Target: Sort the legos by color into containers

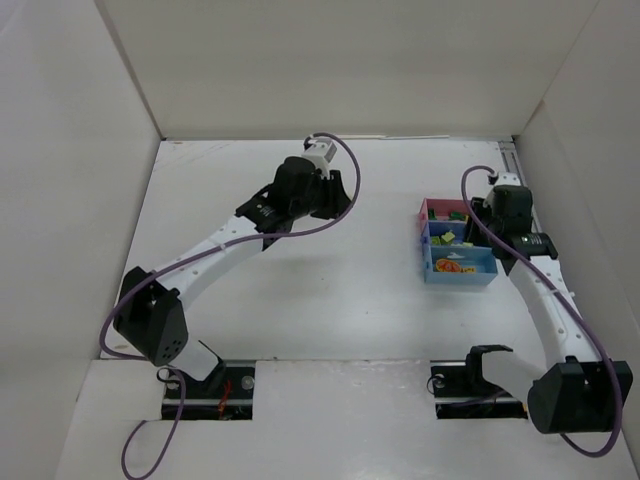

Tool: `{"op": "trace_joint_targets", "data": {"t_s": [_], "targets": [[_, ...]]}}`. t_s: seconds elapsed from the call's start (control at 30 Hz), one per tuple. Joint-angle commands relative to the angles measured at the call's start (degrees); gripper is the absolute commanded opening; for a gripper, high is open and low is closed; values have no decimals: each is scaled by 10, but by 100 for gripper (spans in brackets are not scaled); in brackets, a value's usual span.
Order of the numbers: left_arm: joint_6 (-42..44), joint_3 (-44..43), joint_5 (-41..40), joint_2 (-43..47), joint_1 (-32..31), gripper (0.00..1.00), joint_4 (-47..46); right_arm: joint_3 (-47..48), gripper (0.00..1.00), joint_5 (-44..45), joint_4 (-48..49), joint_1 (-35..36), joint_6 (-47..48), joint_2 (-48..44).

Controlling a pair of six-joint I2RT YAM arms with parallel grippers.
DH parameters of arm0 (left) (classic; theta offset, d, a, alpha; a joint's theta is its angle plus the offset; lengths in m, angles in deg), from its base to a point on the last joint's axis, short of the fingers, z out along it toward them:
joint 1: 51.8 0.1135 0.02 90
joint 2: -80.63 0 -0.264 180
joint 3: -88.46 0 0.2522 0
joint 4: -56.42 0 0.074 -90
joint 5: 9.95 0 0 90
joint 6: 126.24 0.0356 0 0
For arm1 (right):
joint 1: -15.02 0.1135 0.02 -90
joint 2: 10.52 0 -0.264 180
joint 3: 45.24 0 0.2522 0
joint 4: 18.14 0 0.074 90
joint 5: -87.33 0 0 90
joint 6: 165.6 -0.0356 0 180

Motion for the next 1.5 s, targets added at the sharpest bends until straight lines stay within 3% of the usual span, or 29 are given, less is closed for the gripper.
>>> {"op": "trace_joint_targets", "data": {"t_s": [0.0,0.4,0.6,0.77,0.8,0.97,1.33,1.47], "targets": [[-5,-28,44,-8,6,0,-15,-4,0,17,18,-7,-9,11],[5,-28,61,-13,6,0,-21,-26,0,11,18,-7,8,62],[11,-33,61,-18,6,0,-15,-52,4,-11,12,-7,0,16],[11,-33,61,-18,6,0,-15,-73,18,-11,7,-7,-22,-6],[11,-33,61,-18,6,0,-15,-73,30,-11,7,-7,-22,-6],[17,-39,82,-18,6,0,-26,-73,53,-17,2,-7,-28,-6],[34,-44,141,-25,6,0,-46,-73,61,-9,-3,-7,-33,-36],[59,-68,144,-51,-25,0,-41,-61,62,-2,-11,-7,-39,-52]]}}
